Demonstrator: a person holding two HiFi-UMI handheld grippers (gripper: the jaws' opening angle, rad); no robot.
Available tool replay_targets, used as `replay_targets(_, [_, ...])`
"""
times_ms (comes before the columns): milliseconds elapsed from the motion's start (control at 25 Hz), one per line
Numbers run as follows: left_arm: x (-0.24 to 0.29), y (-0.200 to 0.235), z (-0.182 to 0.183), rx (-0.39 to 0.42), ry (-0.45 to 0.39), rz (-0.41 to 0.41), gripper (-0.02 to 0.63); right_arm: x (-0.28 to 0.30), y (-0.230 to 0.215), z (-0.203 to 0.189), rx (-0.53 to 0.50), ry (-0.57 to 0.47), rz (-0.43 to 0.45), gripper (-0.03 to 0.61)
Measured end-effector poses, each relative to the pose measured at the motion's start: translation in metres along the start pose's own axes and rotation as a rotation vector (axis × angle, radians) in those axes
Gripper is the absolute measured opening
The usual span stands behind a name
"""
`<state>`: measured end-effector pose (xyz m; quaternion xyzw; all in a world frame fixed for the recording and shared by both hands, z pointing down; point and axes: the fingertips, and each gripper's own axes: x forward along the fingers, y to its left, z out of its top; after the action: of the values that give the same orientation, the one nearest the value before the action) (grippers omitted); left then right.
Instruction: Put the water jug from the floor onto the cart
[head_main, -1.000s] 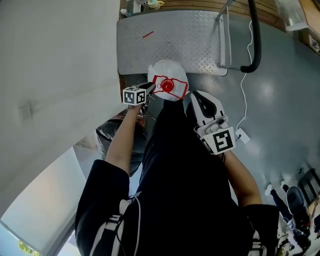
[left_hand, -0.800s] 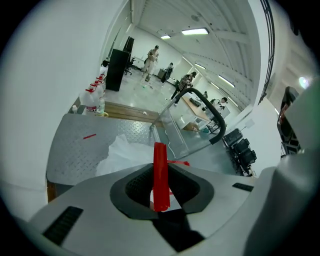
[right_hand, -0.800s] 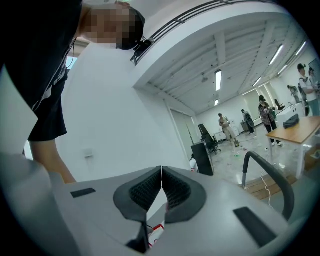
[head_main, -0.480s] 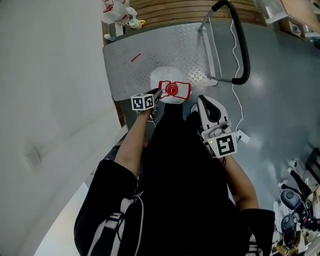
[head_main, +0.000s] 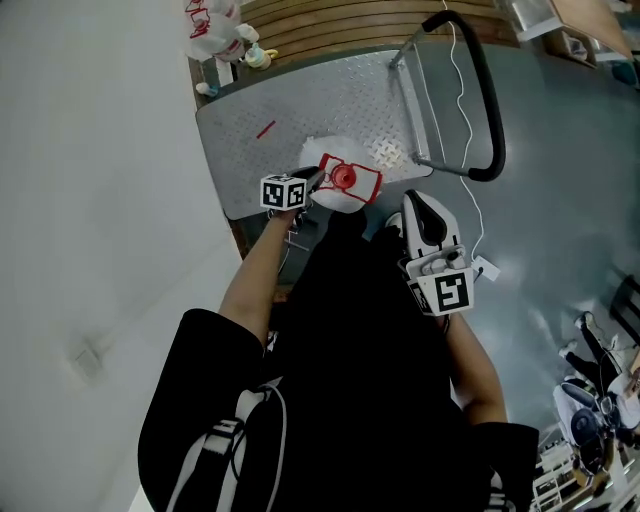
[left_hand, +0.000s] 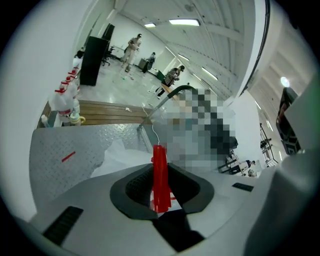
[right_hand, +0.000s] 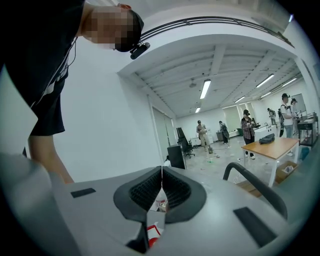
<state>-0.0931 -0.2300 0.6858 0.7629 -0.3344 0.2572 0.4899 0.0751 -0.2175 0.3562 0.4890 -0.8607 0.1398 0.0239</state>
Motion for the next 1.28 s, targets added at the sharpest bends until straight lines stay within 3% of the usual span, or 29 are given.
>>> replay_targets(200, [-0.001,0.021,0.022,0.148,0.079,-0.018,0.092,0.015,0.009,0.005,-0.002,-0.013,-0.023,0.017])
replay_targets(440, [-0.004,0.062,0.05,0.271,0.101,0.097,0.098,0.017,0.005,0.001,-0.004,-0.004,-0.065,0.017])
replay_targets(480, [-0.005,0.07,0.054,0.289,0.092,0.136,0.047,0.016,0.005,-0.001,0.002,-0.004,-0.07,0.017])
replay_targets(600, [-0.006,0.092,0.069,0.261,0.062,0.222,0.038,0.015,0.002,-0.004,0.025,0.004,-0.094,0.017])
replay_targets(800, [-0.001,0.111,0.067,0.204,0.055,0.243,0.039,0.011,-0.002,-0.014,0.026,0.02,-0.123,0.017])
replay_targets(1000, [-0.019,0.11,0.078,0.192,-0.085,0.269,0.04,0.013,0.001,-0.012,0.008,0.023,-0.093,0.017])
replay_targets(1280, [-0.062,0.076,0.081,0.173,-0.256,0.207,0.037,0.019,0.002,-0.013,-0.008,0.046,-0.042,0.017])
